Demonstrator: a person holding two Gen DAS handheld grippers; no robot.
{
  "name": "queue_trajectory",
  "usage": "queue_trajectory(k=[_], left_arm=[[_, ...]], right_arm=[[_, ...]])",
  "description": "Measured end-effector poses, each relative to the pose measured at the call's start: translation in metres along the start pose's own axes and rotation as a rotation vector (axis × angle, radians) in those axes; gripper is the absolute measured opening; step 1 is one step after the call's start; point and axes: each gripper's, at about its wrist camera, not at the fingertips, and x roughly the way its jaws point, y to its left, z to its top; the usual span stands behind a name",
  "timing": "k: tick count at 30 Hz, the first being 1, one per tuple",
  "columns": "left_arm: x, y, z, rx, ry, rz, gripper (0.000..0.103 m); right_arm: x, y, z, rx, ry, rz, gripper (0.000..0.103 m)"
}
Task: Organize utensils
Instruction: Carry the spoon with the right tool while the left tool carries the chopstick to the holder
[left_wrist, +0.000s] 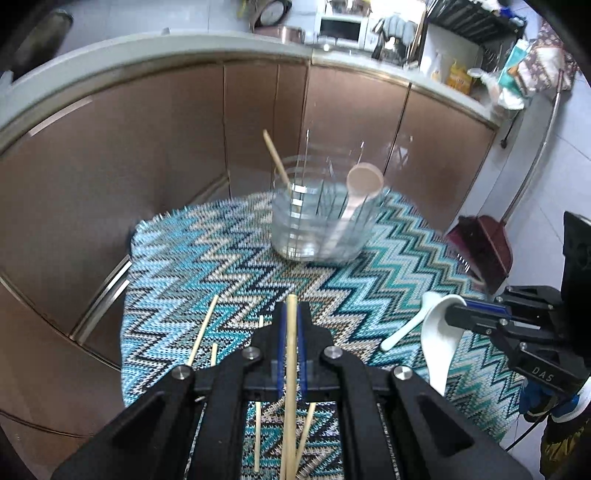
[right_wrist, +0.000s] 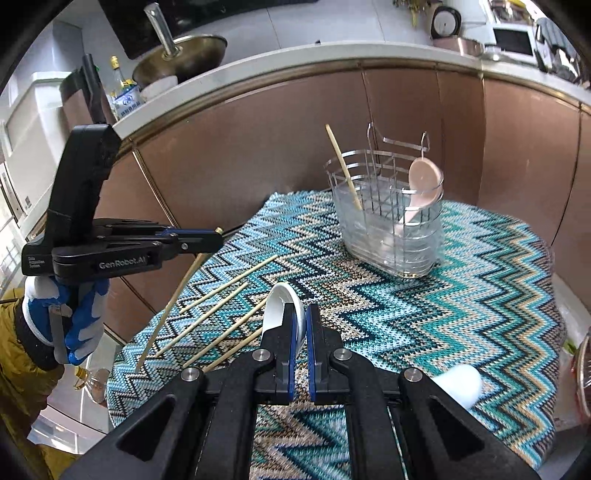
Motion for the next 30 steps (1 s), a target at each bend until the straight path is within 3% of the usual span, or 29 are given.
queue_trajectory(k=[14,30], left_arm=[[-0.115,-0.008,-0.018,-0.039,-0.235,0.014,0.005],[-0.207,-0.017,-0.031,-0.095,-0.455,0.018,0.005]], right_arm=[[-0.079,0.048,-0.011,-0.047,-0.122,-0.073,0.005],[-0.147,0.089,-0.01,-0.109,-0.269,-0.165,0.005]])
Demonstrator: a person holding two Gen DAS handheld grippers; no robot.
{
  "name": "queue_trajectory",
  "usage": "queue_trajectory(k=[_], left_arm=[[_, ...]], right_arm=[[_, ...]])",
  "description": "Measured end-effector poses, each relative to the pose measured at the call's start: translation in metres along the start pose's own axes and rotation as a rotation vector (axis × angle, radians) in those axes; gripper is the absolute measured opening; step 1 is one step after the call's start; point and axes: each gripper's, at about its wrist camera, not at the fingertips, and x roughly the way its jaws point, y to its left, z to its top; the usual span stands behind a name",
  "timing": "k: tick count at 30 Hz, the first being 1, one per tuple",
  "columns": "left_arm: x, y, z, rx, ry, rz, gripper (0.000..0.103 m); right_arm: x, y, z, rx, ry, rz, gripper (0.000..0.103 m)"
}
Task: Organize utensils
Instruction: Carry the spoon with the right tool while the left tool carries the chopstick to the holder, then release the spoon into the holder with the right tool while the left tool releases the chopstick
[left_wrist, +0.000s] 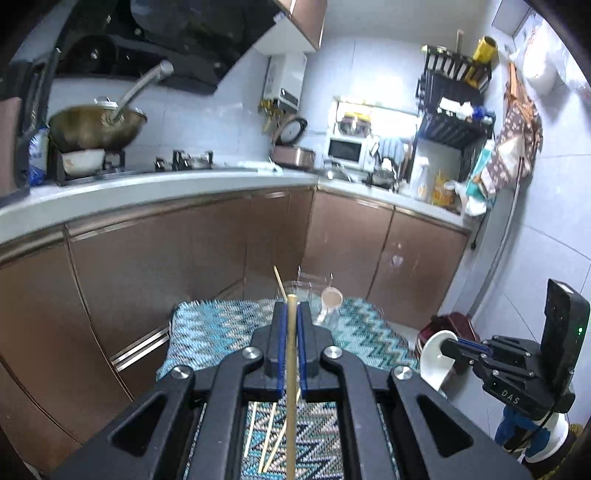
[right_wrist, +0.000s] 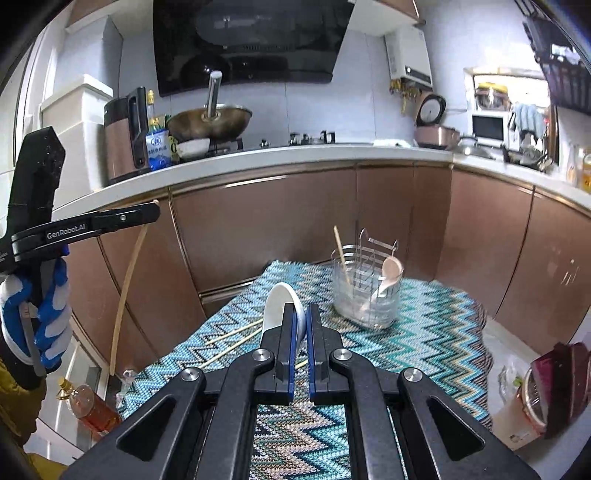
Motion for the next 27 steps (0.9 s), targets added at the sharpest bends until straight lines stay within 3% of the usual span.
queue_trajectory(k=[7,13,18,27], left_arm=[[-0.01,-0.005,0.024,-0.017,-0.113,0.024,0.005],[0.02,-0.007,0.051,-0.056,-0.177,0.018,0.005],[0.068,-0.004,0.079,-0.118,-0.222,-0.017,0.005],[0.189,-0.002,0.105,-0.182,-0.255,-0.044,0.005]], right_arm=[[-0.011,-0.007,0.02,-0.027,-0.067,-0.054,0.005],[0.004,-0.024,0.047,-0.051,-0.128,-0.113,0.005],[0.036,-0.052,0.073,-0.05,-0.173,-0.132,0.005],[0.129,-0.107,0.097,-0.043,-0.205,-0.145,0.005]])
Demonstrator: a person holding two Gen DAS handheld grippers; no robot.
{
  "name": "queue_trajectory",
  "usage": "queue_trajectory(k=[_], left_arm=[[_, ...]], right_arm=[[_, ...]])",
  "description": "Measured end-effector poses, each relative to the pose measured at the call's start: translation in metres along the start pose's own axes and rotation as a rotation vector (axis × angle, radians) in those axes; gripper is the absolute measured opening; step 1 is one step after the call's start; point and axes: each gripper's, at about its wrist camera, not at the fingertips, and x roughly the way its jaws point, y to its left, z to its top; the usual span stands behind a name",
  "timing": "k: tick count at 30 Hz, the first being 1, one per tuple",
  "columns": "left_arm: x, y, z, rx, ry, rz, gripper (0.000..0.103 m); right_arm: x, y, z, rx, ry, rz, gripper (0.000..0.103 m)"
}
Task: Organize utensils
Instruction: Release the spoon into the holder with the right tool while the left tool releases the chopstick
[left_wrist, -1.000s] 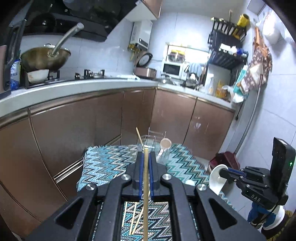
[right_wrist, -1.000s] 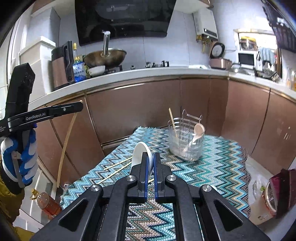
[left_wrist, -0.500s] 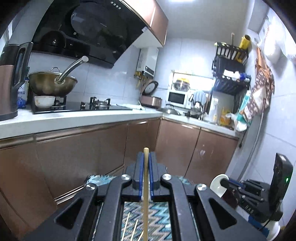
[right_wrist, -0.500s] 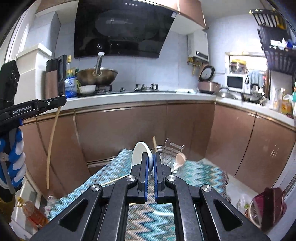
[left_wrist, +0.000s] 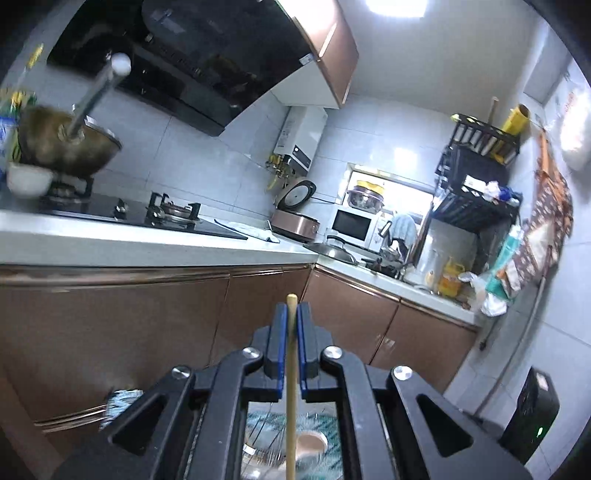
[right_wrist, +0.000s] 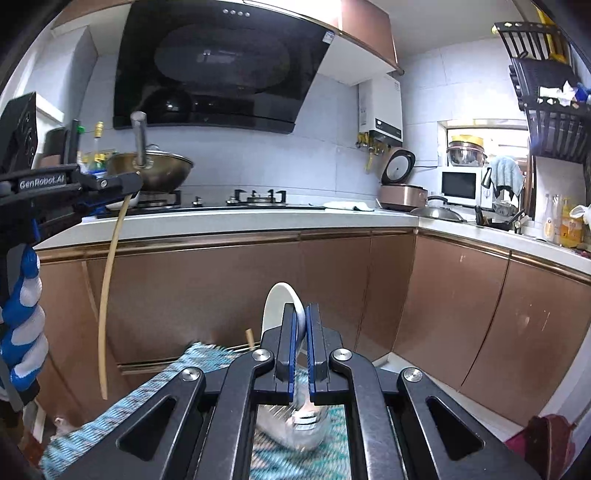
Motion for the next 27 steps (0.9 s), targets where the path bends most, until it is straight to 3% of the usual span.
queue_trajectory(k=[8,15,20,27], left_arm=[[0.084,0.02,-0.03,-0.062,-0.076,0.088,0.005],[0.126,0.027,-0.076,-0.045,-0.111,0.172,0.005],[0.14,0.029,-0.106,-0.01,-0.106,0.219,0.006],[0.136,0.034,-0.124,0.013,-0.022,0.229,0.009]], right_arm=[[0.077,-0.022,-0.021,0.014,-0.014,-0.006,0.005],[0.106,-0.021,-0.051,0.004,-0.005,-0.023,0.005],[0.114,-0.02,-0.066,0.008,-0.008,-0.018,0.008],[0.108,-0.015,-0.085,0.038,0.031,0.002,0.013]])
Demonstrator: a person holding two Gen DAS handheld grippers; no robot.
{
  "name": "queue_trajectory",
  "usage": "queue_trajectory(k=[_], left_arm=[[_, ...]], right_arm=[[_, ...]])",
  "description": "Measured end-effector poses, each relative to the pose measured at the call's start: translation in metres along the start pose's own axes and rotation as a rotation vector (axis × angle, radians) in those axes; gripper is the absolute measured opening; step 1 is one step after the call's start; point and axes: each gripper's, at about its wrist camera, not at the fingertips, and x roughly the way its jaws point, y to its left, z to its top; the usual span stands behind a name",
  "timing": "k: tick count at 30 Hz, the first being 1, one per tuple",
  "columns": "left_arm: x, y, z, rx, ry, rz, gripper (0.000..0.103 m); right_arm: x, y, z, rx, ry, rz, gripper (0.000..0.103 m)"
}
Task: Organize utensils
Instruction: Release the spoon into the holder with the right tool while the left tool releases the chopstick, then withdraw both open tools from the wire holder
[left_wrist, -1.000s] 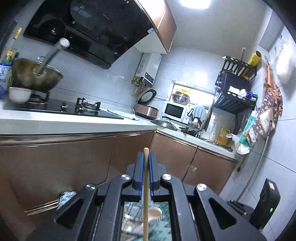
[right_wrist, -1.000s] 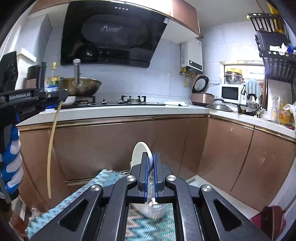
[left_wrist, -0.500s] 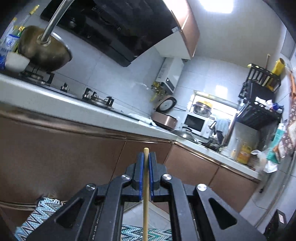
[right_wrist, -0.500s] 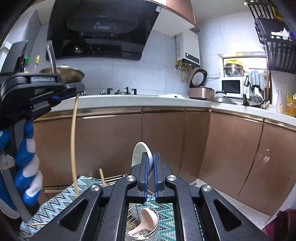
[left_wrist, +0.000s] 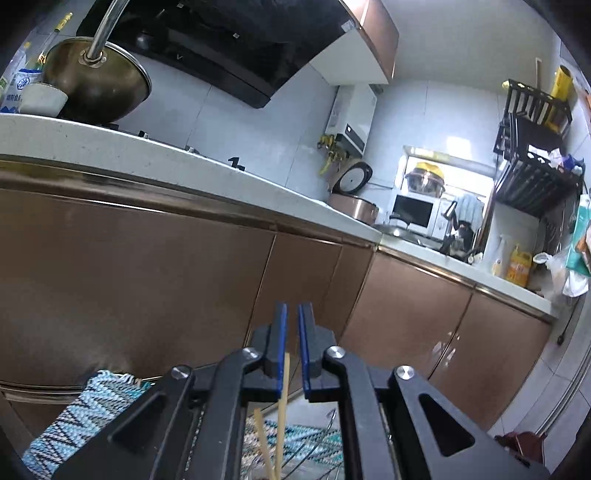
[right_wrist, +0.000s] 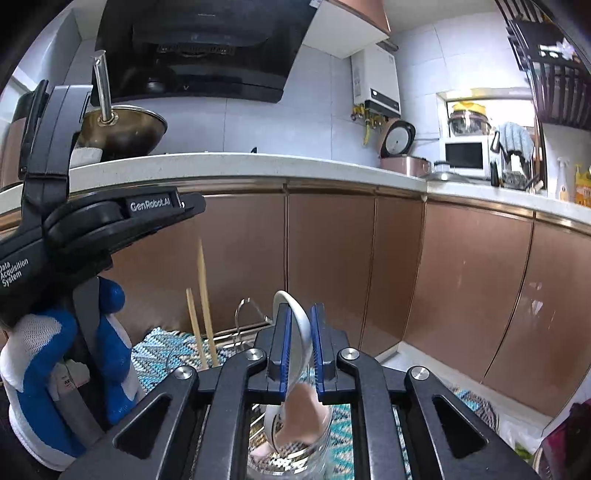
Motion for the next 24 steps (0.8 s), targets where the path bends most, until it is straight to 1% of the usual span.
queue_trajectory(k=[1,3,4,5,7,9,11,12,13,14,15,16,18,21,22,24], left_arm=[[-0.005,0.001,0.001,-0.001,0.004,-0.004,0.012],[-0.021,0.002,0.006,0.007,0.003,-0.013,0.027],[-0.029,0.003,0.009,0.015,0.001,-0.014,0.03],[-0.038,0.003,0.012,0.027,-0.002,-0.014,0.031],[-0.057,0.002,0.02,0.056,-0.001,0.002,0.032],[-0.074,0.001,0.028,0.086,0.018,0.028,0.039],[-0.095,0.0,0.035,0.122,0.034,0.064,0.045],[-0.104,0.0,0.039,0.135,0.038,0.074,0.047],[-0.114,0.0,0.041,0.145,0.041,0.081,0.047],[-0.124,-0.001,0.043,0.153,0.042,0.084,0.047],[-0.139,0.001,0.044,0.159,0.04,0.086,0.049],[-0.149,0.001,0.045,0.164,0.038,0.091,0.051],[-0.175,0.002,0.046,0.174,0.029,0.109,0.061],[-0.207,0.005,0.049,0.178,0.005,0.113,0.065],[-0.216,0.005,0.051,0.183,-0.002,0.115,0.065],[-0.233,0.005,0.055,0.194,-0.015,0.121,0.07]], right_arm=[[-0.004,0.0,0.0,0.002,0.0,-0.006,0.016],[-0.009,0.0,0.002,0.01,-0.002,-0.013,0.028],[-0.015,0.0,0.004,0.02,-0.008,-0.016,0.037],[-0.019,0.001,0.006,0.024,-0.011,-0.018,0.04],[-0.033,0.003,0.011,0.028,-0.019,-0.024,0.041],[-0.047,0.006,0.015,0.029,-0.028,-0.03,0.047],[-0.067,0.009,0.02,0.042,-0.043,-0.032,0.063],[-0.077,0.011,0.022,0.049,-0.051,-0.036,0.066],[-0.089,0.012,0.024,0.054,-0.058,-0.042,0.072],[-0.099,0.014,0.025,0.057,-0.061,-0.049,0.081],[-0.109,0.016,0.026,0.061,-0.062,-0.052,0.086],[-0.12,0.017,0.028,0.069,-0.065,-0.05,0.094],[-0.141,0.019,0.031,0.077,-0.077,-0.051,0.097],[-0.169,0.024,0.037,0.085,-0.09,-0.058,0.103],[-0.18,0.026,0.039,0.09,-0.099,-0.059,0.103],[-0.198,0.03,0.041,0.093,-0.116,-0.053,0.103]])
